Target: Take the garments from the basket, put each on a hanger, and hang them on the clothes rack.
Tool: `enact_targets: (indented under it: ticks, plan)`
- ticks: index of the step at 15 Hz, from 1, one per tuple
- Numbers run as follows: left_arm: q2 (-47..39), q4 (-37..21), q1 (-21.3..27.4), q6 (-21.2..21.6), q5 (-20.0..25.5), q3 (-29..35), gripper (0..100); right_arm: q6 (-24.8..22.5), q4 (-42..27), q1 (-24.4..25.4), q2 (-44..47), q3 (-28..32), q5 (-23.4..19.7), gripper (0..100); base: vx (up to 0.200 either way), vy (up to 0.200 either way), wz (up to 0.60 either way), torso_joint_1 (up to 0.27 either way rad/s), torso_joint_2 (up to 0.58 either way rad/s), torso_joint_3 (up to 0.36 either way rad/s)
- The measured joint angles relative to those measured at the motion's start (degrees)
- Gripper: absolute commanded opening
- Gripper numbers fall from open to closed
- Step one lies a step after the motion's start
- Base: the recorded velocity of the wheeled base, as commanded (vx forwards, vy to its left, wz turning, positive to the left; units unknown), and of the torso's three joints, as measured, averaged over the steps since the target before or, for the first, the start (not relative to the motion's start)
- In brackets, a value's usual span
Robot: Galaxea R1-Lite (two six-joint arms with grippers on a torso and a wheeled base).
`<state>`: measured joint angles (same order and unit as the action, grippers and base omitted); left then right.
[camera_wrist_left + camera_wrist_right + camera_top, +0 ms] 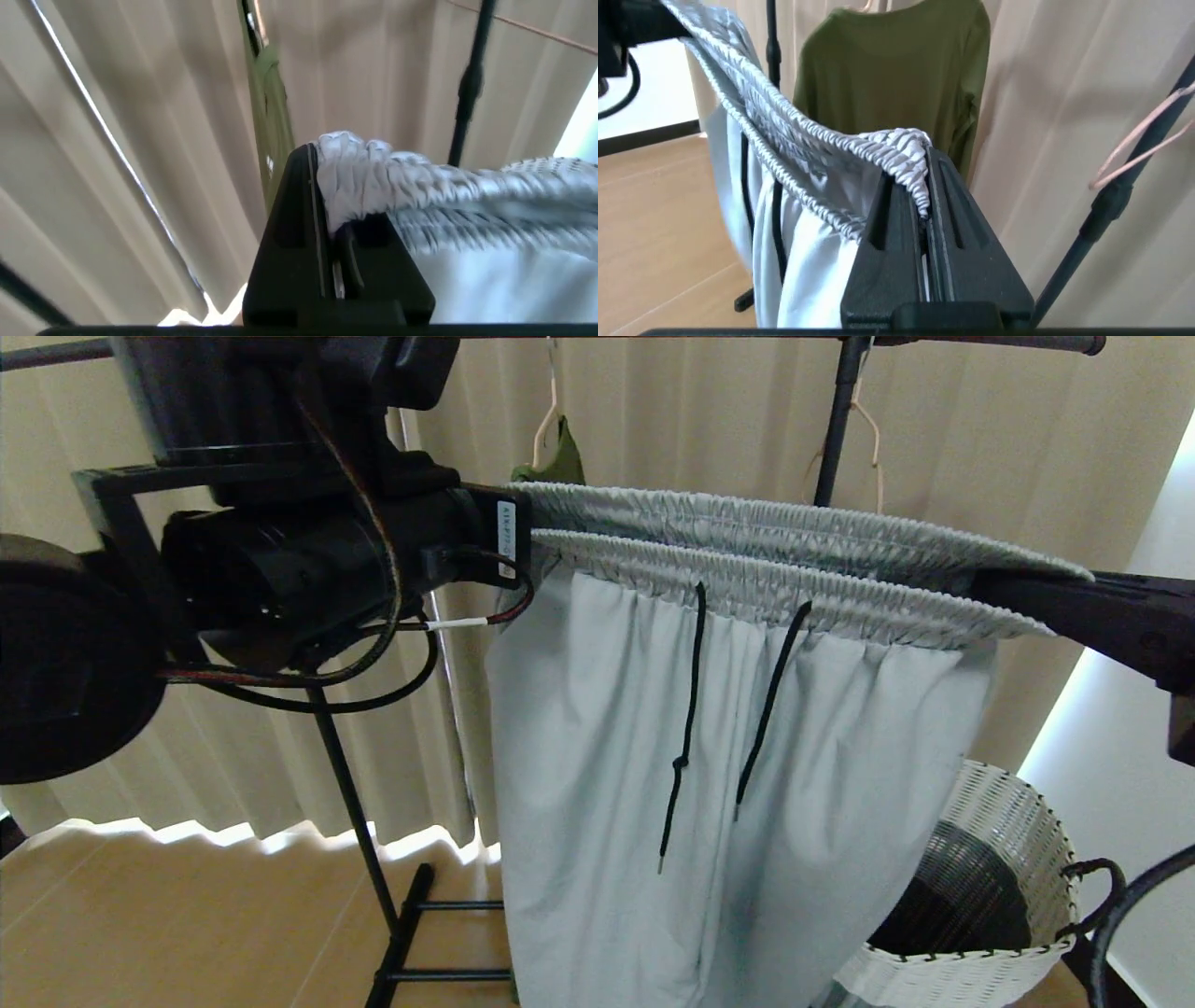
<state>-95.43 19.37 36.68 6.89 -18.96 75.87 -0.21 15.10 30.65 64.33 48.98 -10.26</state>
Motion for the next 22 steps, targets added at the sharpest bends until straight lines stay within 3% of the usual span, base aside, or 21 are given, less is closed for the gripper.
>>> enact_targets:
  ticks: [4, 10, 15, 20, 22]
  plan:
    - [-4.4, 0.02, -0.16, -0.38, -0.09, 3.82, 0, 2.45, -0.79, 2.86, -3.96, -1.6, -0.05, 0, 0.0, 0.0, 0.0, 0.0, 0.0, 0.0]
    - [-5.12, -0.07, -0.13, -0.51, -0.99, 2.97, 0, 2.36, 0.02, 2.8, -3.78, -1.96, 0.34, 0, 0.0, 0.0, 0.0, 0.0, 0.0, 0.0]
    - [0.61, -0.41, -0.13, -2.07, -0.66, -4.44, 0, 2.15, 0.33, -1.79, -1.35, -1.35, 0.34, 0, 0.0, 0.0, 0.0, 0.0, 0.0, 0.0]
    - [8.67, -5.61, 1.93, -1.89, -0.06, -8.37, 0, 2.06, 12.35, -5.88, 5.9, 0.3, 0.3, 0, 0.0, 0.0, 0.0, 0.0, 0.0, 0.0]
    - [11.36, -6.53, 3.0, -1.8, 0.51, -9.37, 0, 2.1, 12.62, -6.95, 8.11, 1.16, 0.28, 0, 0.0, 0.0, 0.0, 0.0, 0.0, 0.0]
